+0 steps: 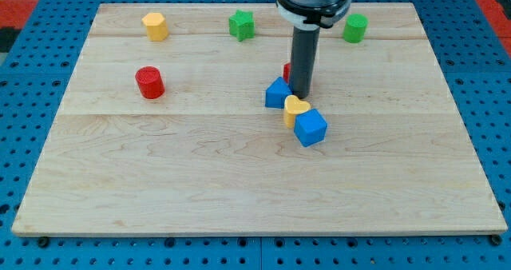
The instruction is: Move the blue triangle closer to the red circle
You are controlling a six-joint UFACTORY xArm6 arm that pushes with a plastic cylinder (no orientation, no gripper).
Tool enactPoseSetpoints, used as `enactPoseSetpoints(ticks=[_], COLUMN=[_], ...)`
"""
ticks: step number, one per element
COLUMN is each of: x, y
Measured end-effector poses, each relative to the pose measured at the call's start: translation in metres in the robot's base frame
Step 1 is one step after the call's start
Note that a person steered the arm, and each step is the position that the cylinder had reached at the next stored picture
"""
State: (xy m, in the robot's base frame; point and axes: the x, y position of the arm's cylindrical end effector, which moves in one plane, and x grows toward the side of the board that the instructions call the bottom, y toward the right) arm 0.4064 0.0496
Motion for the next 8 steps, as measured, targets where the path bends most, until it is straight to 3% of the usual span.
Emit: enactPoseSetpoints(ticks=[2, 4, 6, 7, 8], x=[-0.001, 0.044, 0.051, 0.095, 0.085], y=[-0.081, -0.11, -0.196, -0.192, -0.233])
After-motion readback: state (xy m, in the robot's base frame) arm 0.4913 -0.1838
